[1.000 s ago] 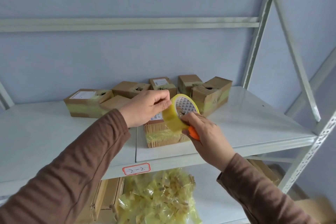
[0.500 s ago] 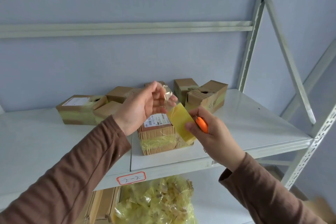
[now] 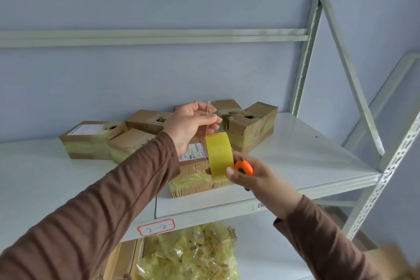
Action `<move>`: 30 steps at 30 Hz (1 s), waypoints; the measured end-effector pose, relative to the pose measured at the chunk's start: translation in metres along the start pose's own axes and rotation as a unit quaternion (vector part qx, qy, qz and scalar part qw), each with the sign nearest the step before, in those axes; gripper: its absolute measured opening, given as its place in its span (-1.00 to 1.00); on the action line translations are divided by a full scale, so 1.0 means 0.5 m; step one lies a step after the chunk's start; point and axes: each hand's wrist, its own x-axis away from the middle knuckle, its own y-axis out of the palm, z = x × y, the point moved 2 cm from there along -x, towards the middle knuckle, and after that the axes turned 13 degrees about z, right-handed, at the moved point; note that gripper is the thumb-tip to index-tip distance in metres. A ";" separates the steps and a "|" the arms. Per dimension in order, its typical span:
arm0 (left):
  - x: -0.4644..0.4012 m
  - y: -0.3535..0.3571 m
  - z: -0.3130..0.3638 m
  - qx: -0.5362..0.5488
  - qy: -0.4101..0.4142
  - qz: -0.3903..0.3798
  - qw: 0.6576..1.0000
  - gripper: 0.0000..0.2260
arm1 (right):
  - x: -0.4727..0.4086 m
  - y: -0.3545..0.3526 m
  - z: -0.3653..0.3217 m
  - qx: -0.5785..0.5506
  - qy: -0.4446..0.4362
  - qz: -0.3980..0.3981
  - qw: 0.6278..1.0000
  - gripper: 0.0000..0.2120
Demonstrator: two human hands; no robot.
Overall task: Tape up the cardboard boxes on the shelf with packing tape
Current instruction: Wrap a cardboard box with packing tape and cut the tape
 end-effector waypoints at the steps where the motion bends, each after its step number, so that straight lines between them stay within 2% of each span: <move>1: -0.009 0.006 -0.009 -0.013 -0.003 -0.005 1.000 -0.90 | -0.002 0.000 0.004 0.019 0.002 0.011 1.000 -0.68; 3: -0.027 0.016 -0.029 -0.027 -0.016 -0.009 0.999 -0.93 | -0.005 -0.009 0.006 0.031 0.022 0.048 0.998 -0.67; 7: -0.076 0.022 -0.053 -0.012 -0.031 0.038 0.999 -0.89 | 0.004 -0.035 0.032 0.035 0.082 0.112 0.990 -0.77; 10: -0.111 0.032 -0.069 -0.033 -0.030 0.040 0.998 -0.83 | 0.015 -0.037 0.050 -0.057 0.129 0.147 0.979 -0.80; 13: -0.150 0.032 -0.082 -0.009 -0.055 0.068 0.996 -0.81 | 0.035 -0.036 0.049 -0.113 0.108 0.121 0.980 -0.64; 15: -0.178 0.022 -0.087 -0.026 -0.058 0.076 0.995 -0.80 | 0.049 -0.027 0.050 -0.123 0.103 0.097 0.982 -0.62; 19: -0.220 -0.002 -0.108 -0.078 -0.062 0.091 0.991 -0.82 | 0.054 -0.018 0.063 -0.060 0.100 0.100 0.988 -0.65; 23: -0.243 -0.002 -0.138 -0.196 -0.028 0.065 0.978 -0.88 | 0.042 -0.009 0.071 -0.003 0.072 0.152 0.986 -0.86; 26: -0.255 -0.004 -0.163 -0.208 0.000 0.073 0.975 -0.91 | 0.036 -0.009 0.075 0.016 0.074 0.179 0.981 -0.89; 30: -0.269 -0.007 -0.201 -0.225 0.009 0.072 0.972 -0.90 | 0.034 -0.014 0.078 0.029 0.088 0.174 0.980 -0.90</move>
